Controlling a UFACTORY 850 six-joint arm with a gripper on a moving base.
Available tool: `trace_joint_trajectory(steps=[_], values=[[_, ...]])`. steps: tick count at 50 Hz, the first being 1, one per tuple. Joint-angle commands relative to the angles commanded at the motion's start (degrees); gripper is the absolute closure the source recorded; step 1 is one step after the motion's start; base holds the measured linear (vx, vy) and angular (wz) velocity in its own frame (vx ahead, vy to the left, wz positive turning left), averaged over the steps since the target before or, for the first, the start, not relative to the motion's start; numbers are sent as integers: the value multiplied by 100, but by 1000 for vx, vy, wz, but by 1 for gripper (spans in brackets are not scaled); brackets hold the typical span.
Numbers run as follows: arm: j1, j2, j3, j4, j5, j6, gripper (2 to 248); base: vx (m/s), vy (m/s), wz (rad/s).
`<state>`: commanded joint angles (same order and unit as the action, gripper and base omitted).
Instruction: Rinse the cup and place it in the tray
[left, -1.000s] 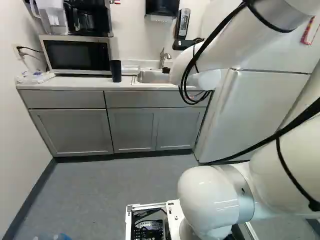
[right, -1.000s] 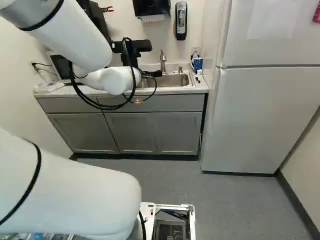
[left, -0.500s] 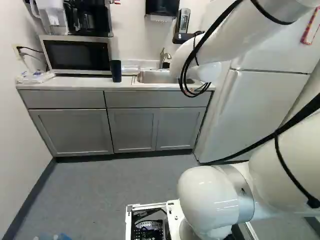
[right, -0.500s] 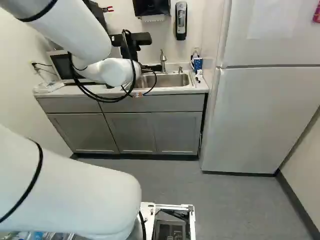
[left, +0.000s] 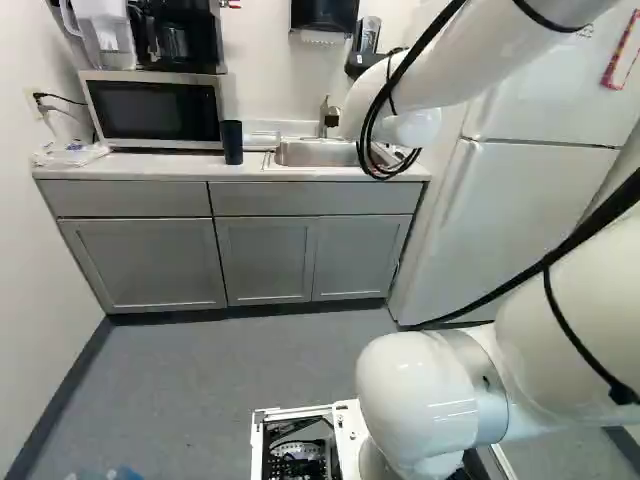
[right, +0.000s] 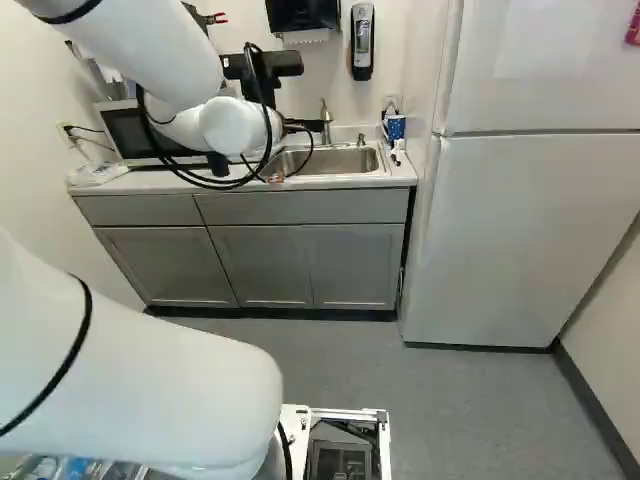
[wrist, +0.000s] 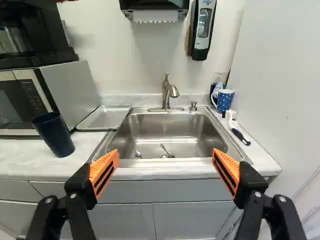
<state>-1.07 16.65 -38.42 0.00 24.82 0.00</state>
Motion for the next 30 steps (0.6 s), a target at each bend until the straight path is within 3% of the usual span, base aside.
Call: trace_joint_trajectory(steps=[30], values=[[3, -146, -484, 0, -221, 0, 3, 0, 0, 0]])
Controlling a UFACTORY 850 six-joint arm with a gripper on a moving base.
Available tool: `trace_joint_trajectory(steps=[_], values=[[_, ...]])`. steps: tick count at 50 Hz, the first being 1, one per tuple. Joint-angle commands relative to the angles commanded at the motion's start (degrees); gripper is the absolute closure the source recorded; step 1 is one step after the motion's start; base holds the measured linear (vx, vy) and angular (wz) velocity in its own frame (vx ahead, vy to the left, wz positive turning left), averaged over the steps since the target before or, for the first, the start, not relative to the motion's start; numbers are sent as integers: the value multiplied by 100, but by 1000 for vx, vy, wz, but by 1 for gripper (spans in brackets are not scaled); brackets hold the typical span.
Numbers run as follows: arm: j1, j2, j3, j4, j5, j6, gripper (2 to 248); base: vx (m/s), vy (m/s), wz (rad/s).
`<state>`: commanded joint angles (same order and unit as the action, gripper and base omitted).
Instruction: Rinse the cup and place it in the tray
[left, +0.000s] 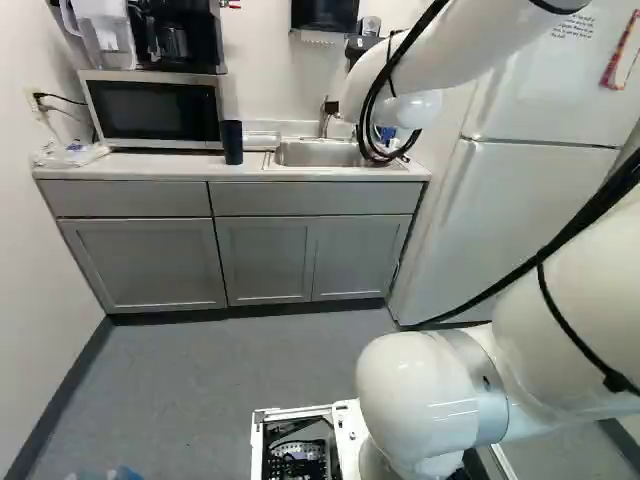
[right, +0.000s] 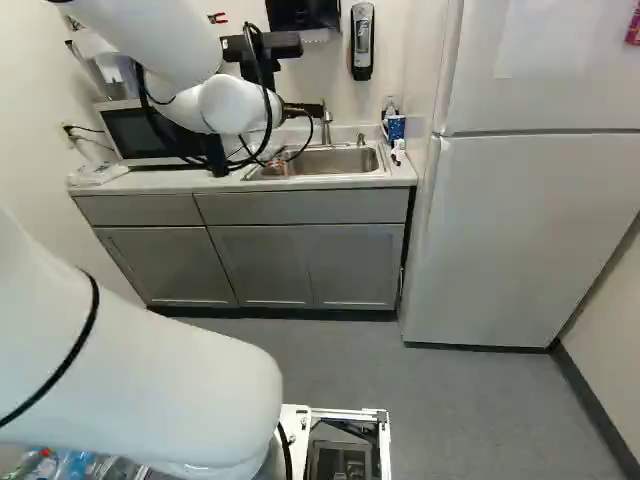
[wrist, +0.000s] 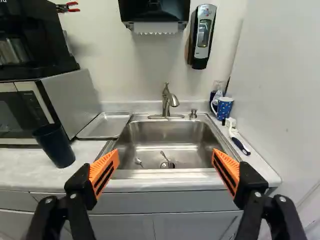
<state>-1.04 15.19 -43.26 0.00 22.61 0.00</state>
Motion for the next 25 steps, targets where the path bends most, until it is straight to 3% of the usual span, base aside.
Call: trace_joint_trajectory(steps=[25], values=[[3, -133, -413, 0, -386, 0, 3, 0, 0, 0]])
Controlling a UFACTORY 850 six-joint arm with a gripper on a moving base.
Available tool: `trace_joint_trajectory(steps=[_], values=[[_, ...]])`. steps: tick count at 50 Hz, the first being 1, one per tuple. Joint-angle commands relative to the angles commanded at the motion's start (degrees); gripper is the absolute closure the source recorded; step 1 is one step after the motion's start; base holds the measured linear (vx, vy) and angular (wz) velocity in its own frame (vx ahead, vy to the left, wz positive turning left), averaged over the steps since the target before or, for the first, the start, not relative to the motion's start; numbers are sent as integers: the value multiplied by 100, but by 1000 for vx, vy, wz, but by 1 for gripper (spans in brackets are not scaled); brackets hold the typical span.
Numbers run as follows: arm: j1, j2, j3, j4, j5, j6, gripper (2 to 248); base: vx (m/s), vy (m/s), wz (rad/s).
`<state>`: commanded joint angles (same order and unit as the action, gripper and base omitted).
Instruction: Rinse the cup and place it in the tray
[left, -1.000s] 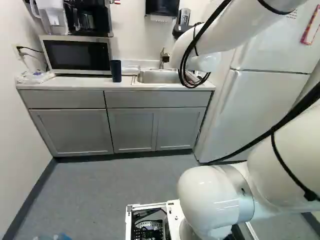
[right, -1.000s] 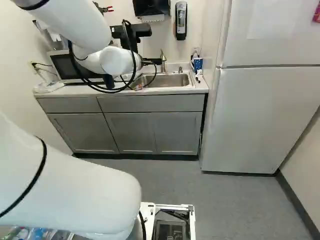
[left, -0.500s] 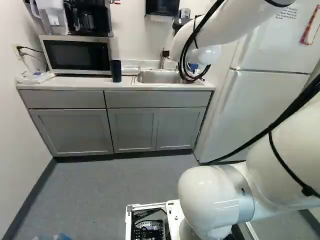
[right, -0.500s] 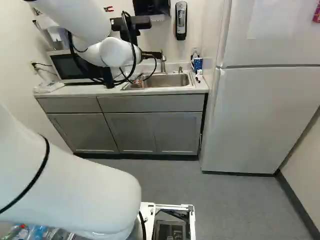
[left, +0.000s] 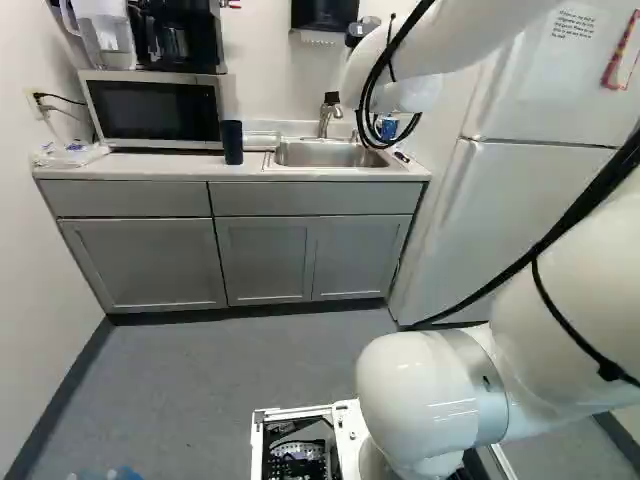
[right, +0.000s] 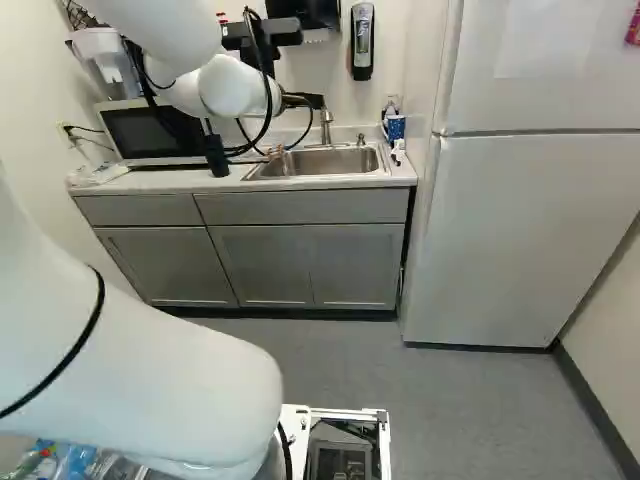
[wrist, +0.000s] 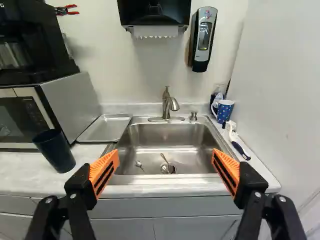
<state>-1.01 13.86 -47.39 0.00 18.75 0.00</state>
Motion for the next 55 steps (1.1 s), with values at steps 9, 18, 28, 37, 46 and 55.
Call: trace_joint_trajectory(steps=[9, 18, 28, 37, 46, 55], values=[[0, 3, -33, 0, -10, 0, 3, 0, 0, 0], [0, 3, -33, 0, -10, 0, 3, 0, 0, 0], [0, 3, -33, 0, -10, 0, 3, 2, 0, 9], [0, 3, -33, 0, -10, 0, 3, 50, -27, 15], [0, 3, -33, 0, -10, 0, 3, 91, -80, 11], [0, 3, -33, 0, -10, 0, 3, 135, -115, 44]])
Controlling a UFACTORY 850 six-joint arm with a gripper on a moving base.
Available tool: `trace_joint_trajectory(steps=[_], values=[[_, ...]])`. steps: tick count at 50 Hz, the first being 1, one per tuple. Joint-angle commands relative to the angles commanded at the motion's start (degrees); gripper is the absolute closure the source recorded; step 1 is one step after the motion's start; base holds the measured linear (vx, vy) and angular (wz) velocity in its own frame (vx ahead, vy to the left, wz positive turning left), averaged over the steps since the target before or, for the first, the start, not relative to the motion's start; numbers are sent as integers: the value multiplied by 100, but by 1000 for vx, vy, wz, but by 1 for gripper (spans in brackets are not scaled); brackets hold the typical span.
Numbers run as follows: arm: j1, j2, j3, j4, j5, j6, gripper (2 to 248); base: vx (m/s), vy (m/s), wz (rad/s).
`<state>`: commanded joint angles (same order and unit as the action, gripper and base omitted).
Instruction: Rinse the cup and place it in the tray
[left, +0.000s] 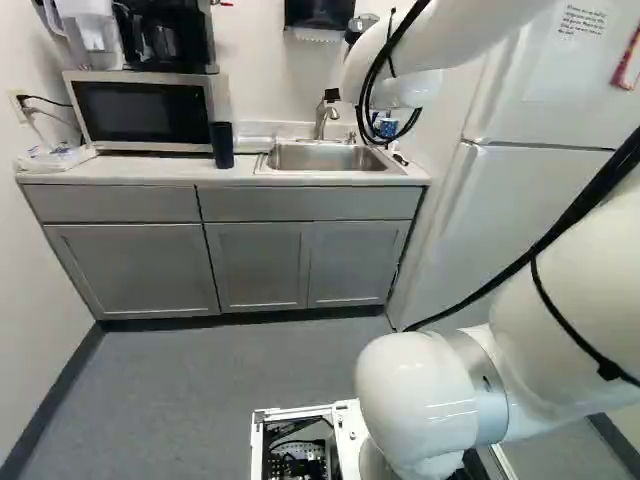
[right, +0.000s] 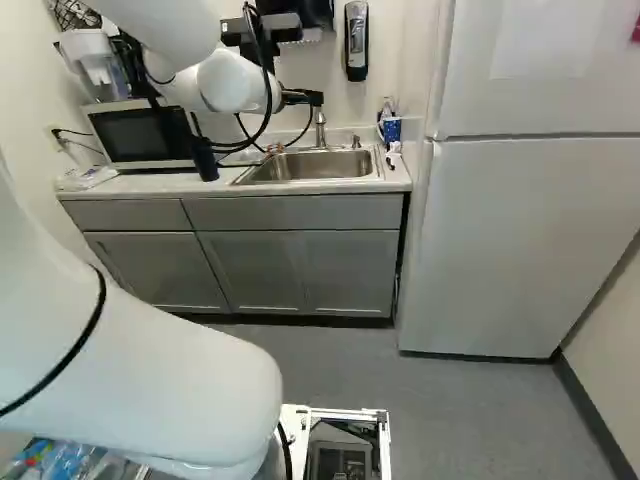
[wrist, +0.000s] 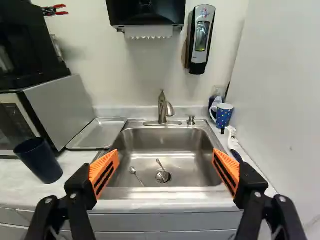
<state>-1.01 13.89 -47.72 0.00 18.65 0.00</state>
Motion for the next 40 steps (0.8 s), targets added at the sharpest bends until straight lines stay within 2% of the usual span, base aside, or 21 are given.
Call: trace_joint_trajectory(steps=[40], values=[[0, 0, 0, 0, 0, 0, 3, 152, -101, 171]])
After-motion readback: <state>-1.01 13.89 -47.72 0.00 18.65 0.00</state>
